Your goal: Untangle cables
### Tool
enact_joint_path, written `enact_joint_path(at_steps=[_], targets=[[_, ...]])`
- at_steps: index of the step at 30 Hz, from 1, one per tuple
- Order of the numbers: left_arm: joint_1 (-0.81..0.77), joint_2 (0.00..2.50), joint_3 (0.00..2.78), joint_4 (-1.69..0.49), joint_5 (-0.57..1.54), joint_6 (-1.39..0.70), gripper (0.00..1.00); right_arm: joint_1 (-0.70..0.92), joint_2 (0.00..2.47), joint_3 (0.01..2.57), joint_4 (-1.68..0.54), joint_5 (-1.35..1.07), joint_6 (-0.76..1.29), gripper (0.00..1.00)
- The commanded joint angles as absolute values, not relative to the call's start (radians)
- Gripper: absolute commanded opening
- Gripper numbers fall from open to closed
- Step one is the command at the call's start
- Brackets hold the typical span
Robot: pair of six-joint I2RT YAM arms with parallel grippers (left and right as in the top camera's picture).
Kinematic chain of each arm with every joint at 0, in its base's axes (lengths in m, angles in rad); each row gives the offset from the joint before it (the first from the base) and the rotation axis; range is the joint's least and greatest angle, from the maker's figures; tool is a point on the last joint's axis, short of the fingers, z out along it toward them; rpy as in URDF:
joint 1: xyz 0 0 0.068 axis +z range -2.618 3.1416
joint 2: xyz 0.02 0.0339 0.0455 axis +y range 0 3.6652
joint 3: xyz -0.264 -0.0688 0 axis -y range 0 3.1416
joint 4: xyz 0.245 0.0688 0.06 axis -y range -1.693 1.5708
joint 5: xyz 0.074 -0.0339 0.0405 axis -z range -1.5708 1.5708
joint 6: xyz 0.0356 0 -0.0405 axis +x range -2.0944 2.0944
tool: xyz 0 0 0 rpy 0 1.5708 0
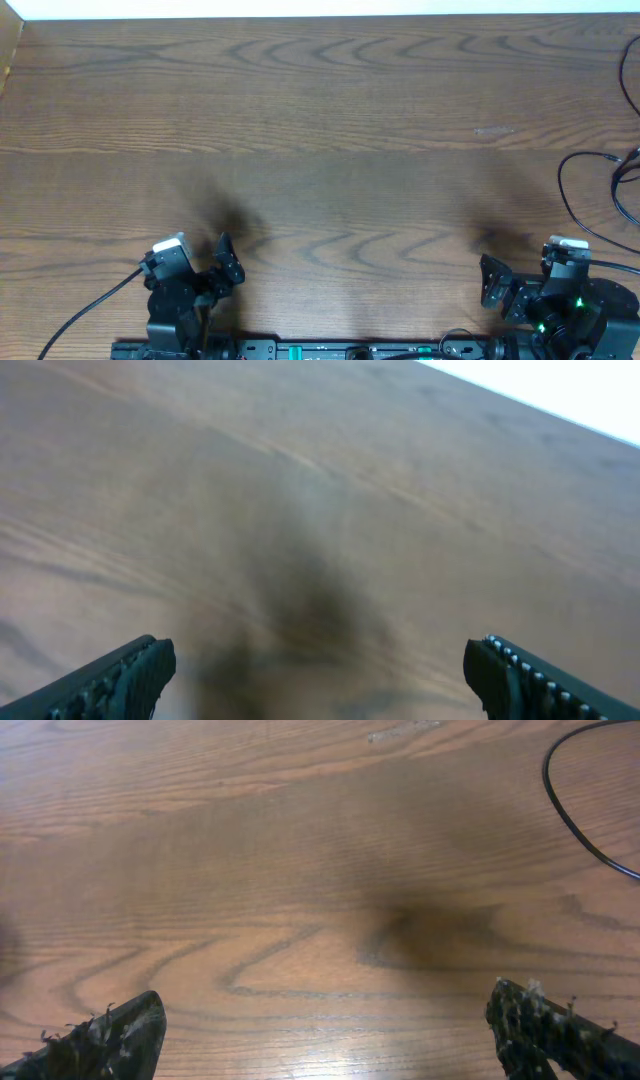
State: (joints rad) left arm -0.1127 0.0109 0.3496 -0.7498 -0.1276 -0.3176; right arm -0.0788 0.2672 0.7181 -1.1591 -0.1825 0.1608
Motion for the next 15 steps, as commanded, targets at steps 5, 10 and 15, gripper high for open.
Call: enact_joint_path(at_steps=[5, 10, 15], targets=[[-0.107, 0.002, 0.262, -0.521, -0.152, -0.319, 0.98, -0.07, 0.266, 0.716, -1.16, -0.176, 0.171, 0.99], [-0.107, 0.002, 0.162, -0.302, -0.152, -0.315, 0.97, -0.07, 0.266, 0.716, -1.16, -0.176, 0.171, 0.99], [-0.095, 0.001, 0.082, -0.171, -0.151, -0.312, 0.97, -0.07, 0.266, 0.716, -1.16, -0.176, 0.171, 0.99]])
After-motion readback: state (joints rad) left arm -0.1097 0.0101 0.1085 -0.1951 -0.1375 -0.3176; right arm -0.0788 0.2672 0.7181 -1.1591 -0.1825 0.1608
